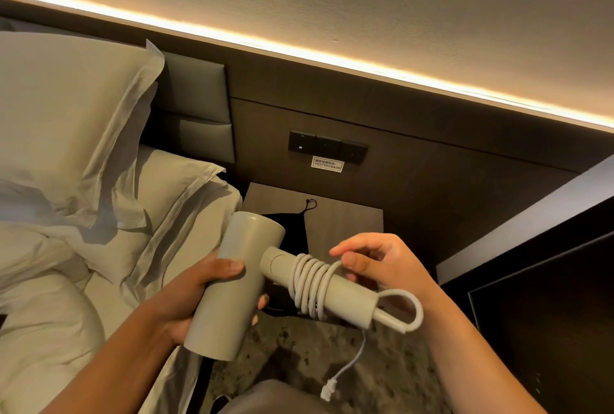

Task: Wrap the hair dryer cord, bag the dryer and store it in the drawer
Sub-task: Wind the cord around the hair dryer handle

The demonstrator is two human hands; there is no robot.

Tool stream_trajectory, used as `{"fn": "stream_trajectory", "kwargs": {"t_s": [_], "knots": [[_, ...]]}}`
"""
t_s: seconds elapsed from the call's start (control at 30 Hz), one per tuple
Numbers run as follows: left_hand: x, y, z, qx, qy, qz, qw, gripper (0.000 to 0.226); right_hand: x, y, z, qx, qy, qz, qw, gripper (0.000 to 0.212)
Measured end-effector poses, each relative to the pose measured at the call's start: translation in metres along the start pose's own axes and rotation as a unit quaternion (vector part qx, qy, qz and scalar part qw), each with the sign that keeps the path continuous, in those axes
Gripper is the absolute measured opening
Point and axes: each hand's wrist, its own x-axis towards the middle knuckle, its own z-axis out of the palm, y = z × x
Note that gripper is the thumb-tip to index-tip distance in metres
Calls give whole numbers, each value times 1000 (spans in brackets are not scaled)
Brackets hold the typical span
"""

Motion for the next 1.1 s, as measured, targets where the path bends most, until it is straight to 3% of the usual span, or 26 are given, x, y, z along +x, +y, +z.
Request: {"fn": "stream_trajectory", "kwargs": {"t_s": [0.2, 0.3, 0.37, 0.43, 0.5, 0.6, 0.67, 0.8, 0.87, 0.97, 1.1], "knots": [[4, -9, -1, -88, 17, -10, 996, 91, -2, 13, 11, 103, 49, 6, 994, 19], [7, -13, 0, -115, 27, -1, 993, 94, -3, 19, 17, 131, 68, -23, 989, 31], [9, -16, 2, -135, 40, 13, 990, 96, -1, 26, 21, 144, 91, 2, 985, 26], [12, -19, 3, -160, 56, 40, 985, 95, 2, 31, 29, 184, 96, 37, 978, 48], [14, -21, 3, -176, 71, 57, 980, 93, 4, 35, 37, 214, 98, 40, 971, 56], [18, -25, 2, -191, 92, 73, 975, 89, 11, 33, 48, 210, 91, 20, 973, 49], [18, -27, 1, -200, 101, 78, 971, 86, 18, 31, 56, 204, 137, 27, 969, 46], [18, -29, 2, -174, 137, 82, 972, 92, 27, 30, 72, 141, 241, 68, 958, 63], [17, -31, 5, -140, 179, 109, 968, 92, 27, 32, 78, 126, 255, 80, 955, 63], [15, -34, 4, -44, 258, 219, 940, 85, 26, 35, 84, 128, 272, 91, 949, 55], [10, -36, 5, -31, 261, 258, 930, 79, 30, 33, 87, 120, 272, 82, 951, 53]]}}
